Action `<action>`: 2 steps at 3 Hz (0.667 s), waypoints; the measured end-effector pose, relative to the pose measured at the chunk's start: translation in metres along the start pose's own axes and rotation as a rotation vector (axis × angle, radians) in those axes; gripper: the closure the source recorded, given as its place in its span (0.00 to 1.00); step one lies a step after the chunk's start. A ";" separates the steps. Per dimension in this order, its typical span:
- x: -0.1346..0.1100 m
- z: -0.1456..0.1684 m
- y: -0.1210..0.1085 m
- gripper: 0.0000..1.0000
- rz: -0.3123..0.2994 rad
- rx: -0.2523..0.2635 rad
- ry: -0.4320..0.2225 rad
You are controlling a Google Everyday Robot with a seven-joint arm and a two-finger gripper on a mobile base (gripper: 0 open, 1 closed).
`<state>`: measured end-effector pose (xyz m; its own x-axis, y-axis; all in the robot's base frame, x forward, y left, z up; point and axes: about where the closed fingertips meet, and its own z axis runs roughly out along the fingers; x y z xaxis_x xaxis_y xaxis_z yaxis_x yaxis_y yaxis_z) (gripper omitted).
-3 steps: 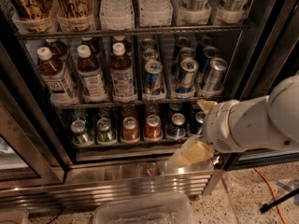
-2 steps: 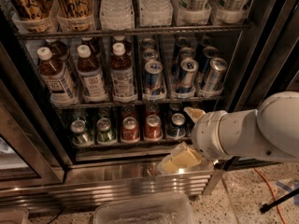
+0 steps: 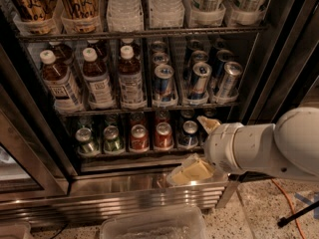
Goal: Pick coke can from bottom shelf of fridge
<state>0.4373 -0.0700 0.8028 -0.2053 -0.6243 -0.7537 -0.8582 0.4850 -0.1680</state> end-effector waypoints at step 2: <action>0.025 0.032 0.007 0.00 0.051 0.077 -0.071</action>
Offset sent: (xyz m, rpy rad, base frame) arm 0.0089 0.0113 -0.0702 0.1619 -0.1044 -0.1414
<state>0.4415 -0.0628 0.7623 -0.2118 -0.5542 -0.8050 -0.8084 0.5622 -0.1743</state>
